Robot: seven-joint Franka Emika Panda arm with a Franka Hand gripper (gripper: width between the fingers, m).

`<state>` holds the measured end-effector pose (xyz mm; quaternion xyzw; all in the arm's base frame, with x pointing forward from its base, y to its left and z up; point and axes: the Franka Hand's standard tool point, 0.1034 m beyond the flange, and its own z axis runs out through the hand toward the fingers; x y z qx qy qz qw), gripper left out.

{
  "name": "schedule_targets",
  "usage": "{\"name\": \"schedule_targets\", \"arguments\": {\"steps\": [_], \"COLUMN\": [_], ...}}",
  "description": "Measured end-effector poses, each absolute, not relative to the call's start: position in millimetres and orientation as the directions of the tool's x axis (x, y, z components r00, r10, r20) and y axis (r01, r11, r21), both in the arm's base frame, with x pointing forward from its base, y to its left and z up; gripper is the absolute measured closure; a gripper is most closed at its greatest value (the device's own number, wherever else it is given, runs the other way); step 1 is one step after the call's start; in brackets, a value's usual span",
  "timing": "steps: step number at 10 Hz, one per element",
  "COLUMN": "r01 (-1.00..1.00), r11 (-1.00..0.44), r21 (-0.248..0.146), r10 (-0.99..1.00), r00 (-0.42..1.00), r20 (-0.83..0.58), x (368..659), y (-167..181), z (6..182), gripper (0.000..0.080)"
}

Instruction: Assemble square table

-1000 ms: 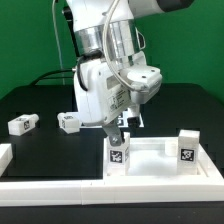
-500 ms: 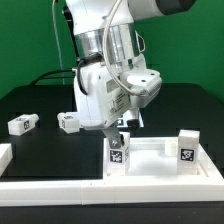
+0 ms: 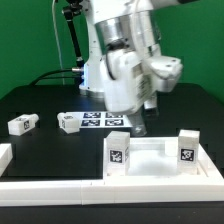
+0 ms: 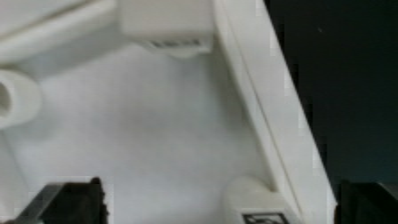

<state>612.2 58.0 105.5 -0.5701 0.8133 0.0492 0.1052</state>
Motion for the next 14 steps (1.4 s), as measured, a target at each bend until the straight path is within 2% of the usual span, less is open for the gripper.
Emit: {"name": "schedule_targets", "arguments": {"steps": [1, 2, 5, 9, 10, 12, 13, 14], "r01": [-0.94, -0.938, -0.945, -0.948, -0.978, -0.998, -1.0, -1.0], "r11": [0.338, 0.342, 0.325, 0.317, 0.203, 0.058, 0.008, 0.012], "r21": [-0.041, -0.059, -0.036, -0.039, -0.046, -0.04, -0.019, -0.019], "r10": [-0.92, -0.924, -0.935, -0.937, -0.968, -0.988, -0.99, -0.992], "r00": [-0.321, -0.324, -0.315, -0.307, -0.193, -0.051, -0.005, -0.009], "r20": [-0.223, -0.204, -0.165, -0.166, -0.163, -0.148, -0.142, -0.13], "x": [604.3, 593.7, 564.8, 566.0, 559.5, 534.0, 517.6, 510.1], "y": [67.9, 74.5, 74.4, 74.9, 68.7, 61.8, 59.3, 54.8], "z": [103.7, 94.9, 69.9, 70.4, 66.5, 59.9, 52.3, 46.7], "gripper": [0.015, 0.015, 0.015, 0.015, 0.015, 0.015, 0.015, 0.015]}}
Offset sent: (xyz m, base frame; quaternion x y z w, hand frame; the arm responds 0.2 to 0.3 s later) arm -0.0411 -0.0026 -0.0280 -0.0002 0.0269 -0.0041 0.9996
